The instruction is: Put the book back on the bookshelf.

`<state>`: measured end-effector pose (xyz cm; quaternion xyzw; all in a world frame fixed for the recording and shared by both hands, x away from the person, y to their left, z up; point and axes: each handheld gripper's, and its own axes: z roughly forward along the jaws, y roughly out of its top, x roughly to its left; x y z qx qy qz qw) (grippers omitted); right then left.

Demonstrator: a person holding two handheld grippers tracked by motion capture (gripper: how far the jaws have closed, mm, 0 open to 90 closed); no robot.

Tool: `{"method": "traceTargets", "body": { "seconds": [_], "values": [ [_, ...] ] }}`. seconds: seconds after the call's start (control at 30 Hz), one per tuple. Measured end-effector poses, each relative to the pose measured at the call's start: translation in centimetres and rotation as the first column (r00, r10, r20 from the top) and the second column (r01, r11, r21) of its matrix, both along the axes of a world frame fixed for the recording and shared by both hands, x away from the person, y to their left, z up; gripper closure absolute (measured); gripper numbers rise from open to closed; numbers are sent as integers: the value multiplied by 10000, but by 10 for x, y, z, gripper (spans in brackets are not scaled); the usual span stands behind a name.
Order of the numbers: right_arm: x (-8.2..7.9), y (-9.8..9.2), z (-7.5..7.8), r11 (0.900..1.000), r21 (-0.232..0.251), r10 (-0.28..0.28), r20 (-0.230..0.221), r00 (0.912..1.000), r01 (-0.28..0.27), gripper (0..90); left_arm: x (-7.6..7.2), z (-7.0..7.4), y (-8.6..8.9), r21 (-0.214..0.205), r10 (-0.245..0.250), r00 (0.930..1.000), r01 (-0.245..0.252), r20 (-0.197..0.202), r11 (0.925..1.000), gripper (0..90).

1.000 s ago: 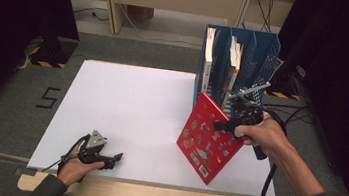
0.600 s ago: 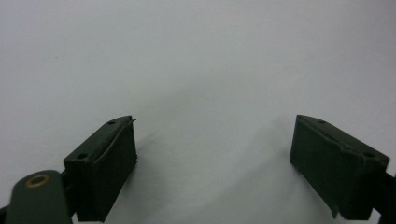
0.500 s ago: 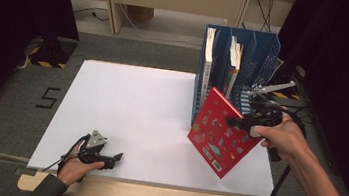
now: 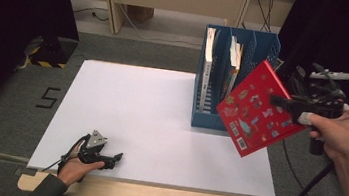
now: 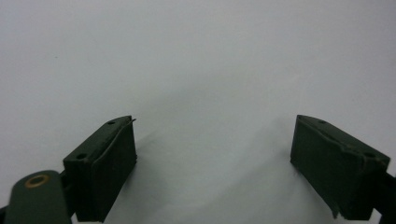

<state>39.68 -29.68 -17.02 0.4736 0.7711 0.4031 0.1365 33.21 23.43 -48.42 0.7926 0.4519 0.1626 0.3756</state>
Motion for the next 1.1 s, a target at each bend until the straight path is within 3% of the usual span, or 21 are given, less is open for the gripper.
{"method": "traceTargets", "body": {
  "seconds": [0.2, 0.43, 0.6, 0.8, 0.9, 1.1],
  "values": [
    [16, -31, 6, 9929, 375, -1144, 428, 9925, 1128, 789, 0, 0, 0, 17, 6, 10000, -5, -10, 10000, 130],
    [40, -55, 6, 9733, 876, -2197, 858, 9718, 2123, 788, 0, 0, 0, 34, 21, 10000, -21, -18, 10000, 127],
    [63, -64, 0, 9536, 1294, -2855, 1014, 9530, 2719, 788, 0, 0, -1, 21, 29, 10000, -29, -5, 10000, 126],
    [93, -66, -12, 9363, 1448, -3360, 1057, 9359, 3198, 785, 0, 0, -1, 20, 31, 10000, -31, 3, 10000, 124],
    [108, -58, -21, 9391, 1351, -3295, 932, 9395, 3160, 786, 0, 0, -1, 23, 29, 10000, -29, 5, 10000, 123],
    [137, -52, -41, 9273, 1432, -3562, 550, 9328, 3457, 784, 0, 0, -1, 32, 16, 10000, -16, -7, 10000, 123]
  ]
}}
